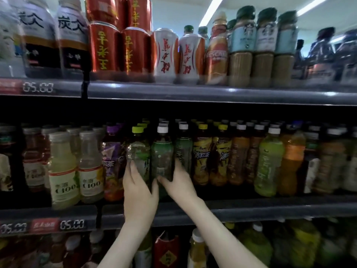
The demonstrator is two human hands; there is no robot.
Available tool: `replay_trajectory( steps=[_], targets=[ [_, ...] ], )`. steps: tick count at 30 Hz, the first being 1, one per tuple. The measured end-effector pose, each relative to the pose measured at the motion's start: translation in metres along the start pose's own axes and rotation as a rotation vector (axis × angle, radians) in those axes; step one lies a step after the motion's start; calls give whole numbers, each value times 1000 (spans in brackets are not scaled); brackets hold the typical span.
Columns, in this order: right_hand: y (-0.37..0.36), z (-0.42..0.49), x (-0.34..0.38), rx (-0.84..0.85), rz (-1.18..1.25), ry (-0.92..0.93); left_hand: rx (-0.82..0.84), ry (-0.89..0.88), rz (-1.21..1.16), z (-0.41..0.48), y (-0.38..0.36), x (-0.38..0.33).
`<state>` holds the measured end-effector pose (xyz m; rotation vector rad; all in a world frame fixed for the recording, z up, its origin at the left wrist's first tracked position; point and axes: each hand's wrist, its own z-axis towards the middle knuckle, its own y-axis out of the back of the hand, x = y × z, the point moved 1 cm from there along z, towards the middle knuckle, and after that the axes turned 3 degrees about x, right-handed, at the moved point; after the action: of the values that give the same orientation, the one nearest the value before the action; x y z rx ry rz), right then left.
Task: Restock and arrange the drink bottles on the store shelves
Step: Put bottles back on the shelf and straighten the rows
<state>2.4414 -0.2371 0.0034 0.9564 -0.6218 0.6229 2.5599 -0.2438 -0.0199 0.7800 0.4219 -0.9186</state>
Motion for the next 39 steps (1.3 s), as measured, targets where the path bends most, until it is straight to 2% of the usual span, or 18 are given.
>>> replay_trajectory(
  steps=[2,5,7,14,18,21,26,31,36,39],
  targets=[
    [14,-12,3,-54,7,58,-85,-146,28,-13,-10,-13],
    [40,-28,-6,-83,-18,69,-117,-312,15,-23,-21,-36],
    [62,-39,-16,-99,-23,68,-68,-365,-14,-27,-31,-51],
    [172,-90,-78,-192,-107,43,192,-389,-105,-64,-100,-136],
    [256,-130,-129,-223,-161,-11,322,-334,-151,-87,-162,-201],
    [320,-159,-168,-233,-191,-83,383,-155,-141,-85,-204,-243],
    [394,-185,-213,-224,-223,-170,279,88,-101,-60,-241,-271],
    [403,-176,-223,-143,-200,-143,225,60,-65,-36,-238,-280],
    [385,-152,-207,-110,-139,-44,313,36,-14,-33,-231,-289],
    [370,-132,-192,-106,-164,40,293,22,-13,-39,-224,-286]
  ],
)
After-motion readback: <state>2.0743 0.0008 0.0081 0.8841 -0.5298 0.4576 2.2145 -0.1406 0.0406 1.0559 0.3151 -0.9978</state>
